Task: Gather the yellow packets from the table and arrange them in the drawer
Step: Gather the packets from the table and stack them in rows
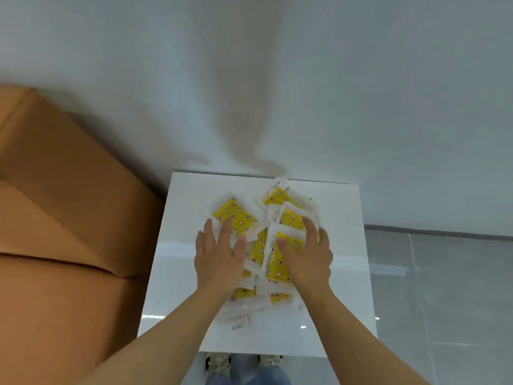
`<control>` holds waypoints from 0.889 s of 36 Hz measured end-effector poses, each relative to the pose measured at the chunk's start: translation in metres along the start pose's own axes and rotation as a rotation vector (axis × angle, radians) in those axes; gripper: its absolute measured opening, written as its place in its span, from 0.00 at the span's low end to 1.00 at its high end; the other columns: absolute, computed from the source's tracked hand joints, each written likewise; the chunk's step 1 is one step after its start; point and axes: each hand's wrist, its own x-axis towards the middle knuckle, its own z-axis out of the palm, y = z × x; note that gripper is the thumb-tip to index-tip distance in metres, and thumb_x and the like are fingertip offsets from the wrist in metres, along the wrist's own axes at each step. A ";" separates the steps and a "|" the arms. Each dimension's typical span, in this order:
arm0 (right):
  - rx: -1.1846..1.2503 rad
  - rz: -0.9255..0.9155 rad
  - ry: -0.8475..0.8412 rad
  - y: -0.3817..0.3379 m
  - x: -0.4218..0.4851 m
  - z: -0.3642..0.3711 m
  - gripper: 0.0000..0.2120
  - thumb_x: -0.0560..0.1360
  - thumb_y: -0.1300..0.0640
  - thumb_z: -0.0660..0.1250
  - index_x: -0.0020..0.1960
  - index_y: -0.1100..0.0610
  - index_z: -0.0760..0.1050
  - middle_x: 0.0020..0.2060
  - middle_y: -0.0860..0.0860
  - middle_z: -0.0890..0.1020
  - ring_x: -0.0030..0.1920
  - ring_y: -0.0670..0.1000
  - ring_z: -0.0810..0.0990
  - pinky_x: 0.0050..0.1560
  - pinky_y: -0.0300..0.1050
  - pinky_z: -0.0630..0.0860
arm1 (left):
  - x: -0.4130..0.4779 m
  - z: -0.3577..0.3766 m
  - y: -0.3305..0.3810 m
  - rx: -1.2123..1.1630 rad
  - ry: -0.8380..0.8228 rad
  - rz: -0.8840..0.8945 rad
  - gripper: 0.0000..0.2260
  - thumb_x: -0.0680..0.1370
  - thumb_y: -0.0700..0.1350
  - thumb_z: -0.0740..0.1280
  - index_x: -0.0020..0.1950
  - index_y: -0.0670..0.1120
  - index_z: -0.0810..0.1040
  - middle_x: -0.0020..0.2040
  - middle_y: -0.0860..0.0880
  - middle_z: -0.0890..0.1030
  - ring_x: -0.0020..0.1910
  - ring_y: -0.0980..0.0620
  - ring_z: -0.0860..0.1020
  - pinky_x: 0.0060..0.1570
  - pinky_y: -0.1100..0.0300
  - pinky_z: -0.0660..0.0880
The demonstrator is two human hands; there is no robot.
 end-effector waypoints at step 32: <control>-0.124 -0.212 0.055 0.008 0.086 0.009 0.30 0.71 0.44 0.70 0.67 0.51 0.65 0.57 0.51 0.73 0.56 0.53 0.75 0.50 0.46 0.71 | 0.072 -0.024 0.006 -0.673 0.167 -0.121 0.33 0.68 0.38 0.76 0.69 0.50 0.64 0.54 0.49 0.78 0.52 0.47 0.78 0.53 0.48 0.76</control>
